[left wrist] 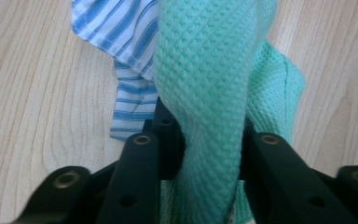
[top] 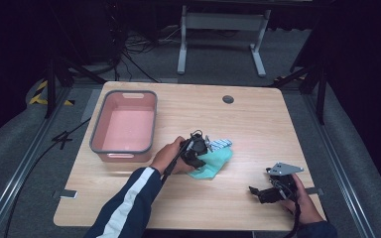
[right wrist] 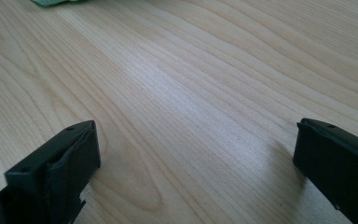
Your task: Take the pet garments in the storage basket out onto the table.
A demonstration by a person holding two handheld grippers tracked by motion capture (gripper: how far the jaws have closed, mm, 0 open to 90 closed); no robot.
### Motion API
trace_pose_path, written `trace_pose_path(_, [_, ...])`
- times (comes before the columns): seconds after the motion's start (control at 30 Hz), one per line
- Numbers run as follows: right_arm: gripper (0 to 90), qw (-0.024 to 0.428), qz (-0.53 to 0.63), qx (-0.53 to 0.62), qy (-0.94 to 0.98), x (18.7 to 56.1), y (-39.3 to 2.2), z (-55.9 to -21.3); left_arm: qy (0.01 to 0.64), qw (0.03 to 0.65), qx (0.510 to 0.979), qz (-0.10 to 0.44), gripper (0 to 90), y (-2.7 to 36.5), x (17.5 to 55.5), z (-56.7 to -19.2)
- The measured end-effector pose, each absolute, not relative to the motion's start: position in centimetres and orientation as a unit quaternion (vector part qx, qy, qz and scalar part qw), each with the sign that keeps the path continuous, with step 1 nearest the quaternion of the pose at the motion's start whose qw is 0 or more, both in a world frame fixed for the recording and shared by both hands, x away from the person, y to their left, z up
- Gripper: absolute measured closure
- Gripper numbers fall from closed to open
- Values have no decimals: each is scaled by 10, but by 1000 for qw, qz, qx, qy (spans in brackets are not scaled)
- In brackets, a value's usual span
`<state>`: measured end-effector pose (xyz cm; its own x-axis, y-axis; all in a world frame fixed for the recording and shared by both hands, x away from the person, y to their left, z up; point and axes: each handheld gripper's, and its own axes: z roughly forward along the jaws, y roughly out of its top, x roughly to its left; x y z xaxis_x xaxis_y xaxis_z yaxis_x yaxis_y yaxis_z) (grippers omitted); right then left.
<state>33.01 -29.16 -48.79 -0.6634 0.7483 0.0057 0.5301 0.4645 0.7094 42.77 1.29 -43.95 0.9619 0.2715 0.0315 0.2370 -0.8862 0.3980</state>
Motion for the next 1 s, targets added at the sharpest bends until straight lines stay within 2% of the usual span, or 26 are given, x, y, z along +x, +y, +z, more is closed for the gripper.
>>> trace_pose_path(0.1, [7,155,352,380,841,330,-291,-488,135,208,968,45,580,13,427,-438])
trace_pose_path(0.23, [7,156,351,379,842,330,-292,-488,139,221,964,50,490,15,427,-435])
trace_pose_path(0.63, [7,155,352,380,841,330,-291,-488,145,231,960,63,265,21,424,-427])
trace_pose_path(0.7, [7,155,351,380,841,330,-292,-488,135,232,961,69,290,24,422,-423])
trace_pose_path(1.0, [7,156,351,379,842,330,-292,-488,131,235,959,93,254,37,411,-408])
